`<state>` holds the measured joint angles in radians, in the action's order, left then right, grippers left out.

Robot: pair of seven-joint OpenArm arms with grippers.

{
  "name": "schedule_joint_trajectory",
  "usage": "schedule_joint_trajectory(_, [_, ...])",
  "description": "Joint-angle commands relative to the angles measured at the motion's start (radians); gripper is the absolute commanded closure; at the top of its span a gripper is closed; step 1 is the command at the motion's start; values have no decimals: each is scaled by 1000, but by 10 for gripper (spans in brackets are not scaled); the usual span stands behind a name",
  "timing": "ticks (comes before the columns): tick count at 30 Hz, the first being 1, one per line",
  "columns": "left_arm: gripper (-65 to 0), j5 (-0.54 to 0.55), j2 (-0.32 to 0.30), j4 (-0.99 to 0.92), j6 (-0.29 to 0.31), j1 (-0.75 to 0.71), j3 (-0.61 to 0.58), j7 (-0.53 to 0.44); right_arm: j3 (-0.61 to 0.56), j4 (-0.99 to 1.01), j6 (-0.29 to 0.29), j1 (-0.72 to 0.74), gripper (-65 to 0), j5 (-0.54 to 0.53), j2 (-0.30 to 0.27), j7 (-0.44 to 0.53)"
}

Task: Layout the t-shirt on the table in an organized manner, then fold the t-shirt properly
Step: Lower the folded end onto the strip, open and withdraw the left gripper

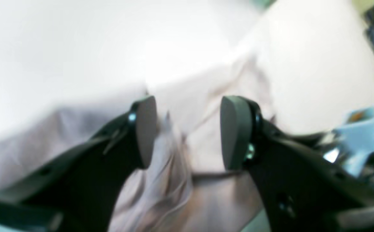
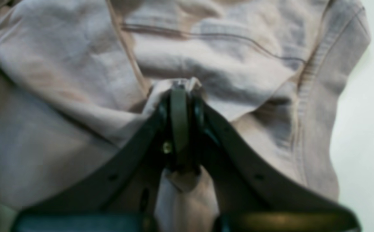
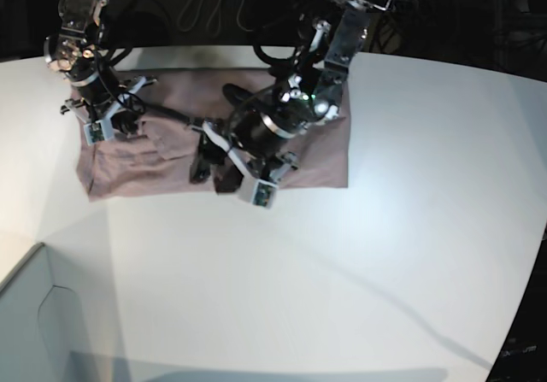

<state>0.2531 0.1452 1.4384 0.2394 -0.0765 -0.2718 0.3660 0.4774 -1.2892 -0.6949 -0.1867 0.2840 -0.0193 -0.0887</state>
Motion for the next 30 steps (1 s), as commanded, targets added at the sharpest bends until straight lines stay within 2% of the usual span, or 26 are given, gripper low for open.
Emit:
schedule_joint_trajectory(1, [-296,16,8,55,13,-4,-5,-20,-1,-3,-3,-4,0,21,-3,-27])
schedule_joint_trajectory(5, [-292,16,-80,172,13,-53,6,-20,-1,-2,-3,0,0,21,-14,-27])
schedule_joint_trajectory(8, [-291,18,-157,183,11,-87,44,-20,-1,-2,-3,6,0,21,-17,-27])
schedule_joint_trajectory(12, [-254,16,-175,126,11,-122,131,-20,-1,1,-3,8,0,21,-17,-27])
schedule_joint_trajectory(15, [-237,16,-175,69,11,-122,147,-18,-1,3,-3,8,0,21,-17,-27])
schedule_joint_trajectory(17, [-237,16,-169,46,11,-122,121,-12,-1,4,-3,8,0,21,-17,-27])
schedule_joint_trajectory(23, [-237,18,-166,-28,15,-62,-65,132,-1,1,-3,10,0,21,-17,-27])
schedule_joint_trajectory(30, [-237,18,-166,6,18,-19,-234,138,-1,-3,-3,10,0,21,-17,-27])
